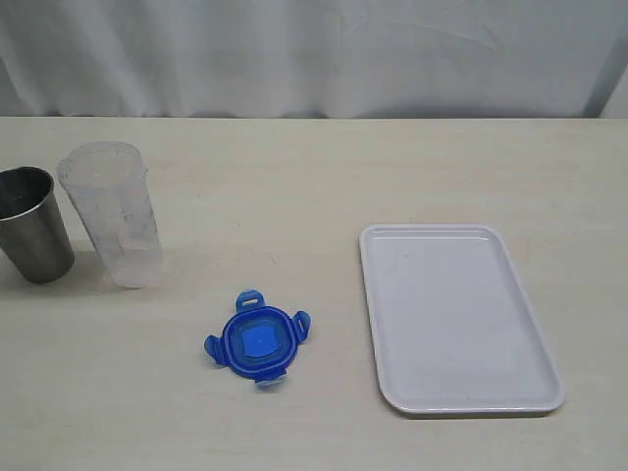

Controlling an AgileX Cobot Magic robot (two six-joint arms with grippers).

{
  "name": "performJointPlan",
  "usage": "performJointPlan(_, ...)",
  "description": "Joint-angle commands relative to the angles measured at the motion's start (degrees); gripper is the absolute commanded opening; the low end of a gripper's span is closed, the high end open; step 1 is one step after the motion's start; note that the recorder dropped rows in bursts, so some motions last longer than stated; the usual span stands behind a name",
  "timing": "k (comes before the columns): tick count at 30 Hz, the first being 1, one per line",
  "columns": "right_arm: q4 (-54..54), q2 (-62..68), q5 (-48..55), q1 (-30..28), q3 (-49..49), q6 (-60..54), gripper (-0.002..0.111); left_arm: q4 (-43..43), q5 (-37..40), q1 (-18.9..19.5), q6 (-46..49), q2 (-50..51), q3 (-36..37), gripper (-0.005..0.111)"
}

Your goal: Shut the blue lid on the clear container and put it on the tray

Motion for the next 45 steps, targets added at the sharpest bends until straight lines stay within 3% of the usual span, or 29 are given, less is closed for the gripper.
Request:
performJointPlan(1,0.0,0.0,-0.2,-0.3,0.2,0.1,0.004,-0.1,-0.3,0.1,0.0,-0.1,0.1,0.000)
performJointPlan(8,0.0,0.0,-0.2,-0.3,0.2,0.1,0.004,3.6,-1.8,0.1,0.0,-0.1,0.1,0.000)
performJointPlan(21,0.0,0.0,-0.2,-0.3,0.2,0.1,0.004,3.8,-26.6,0.1,0.0,-0.1,0.1,0.000)
performJointPlan(27,0.0,0.0,-0.2,-0.3,0.2,0.1,0.004,3.8,-33.0,0.1,-0.5,-0.1,0.1,0.000)
performJointPlan(31,0.0,0.0,-0.2,-0.3,0.2,0.1,0.004,3.8,-42.6,0.1,-7.7,-0.1,0.1,0.000)
performJointPlan(36,0.0,0.0,-0.2,-0.3,0.2,0.1,0.004,3.8,-49.8,0.1,-7.9,-0.1,0.1,0.002)
performJointPlan(39,0.0,0.0,-0.2,-0.3,0.2,0.1,0.004,3.8,-50.7,0.1,-7.8,1.1,0.1,0.017)
performJointPlan(41,0.0,0.0,-0.2,-0.3,0.2,0.1,0.004,3.8,-52.4,0.1,-7.8,3.3,0.1,0.035)
performJointPlan(42,0.0,0.0,-0.2,-0.3,0.2,0.1,0.004,3.8,-53.8,0.1,-7.8,5.0,0.1,0.050)
performJointPlan(45,0.0,0.0,-0.2,-0.3,0.2,0.1,0.004,3.8,-56.8,0.1,-6.9,10.1,0.1,0.082)
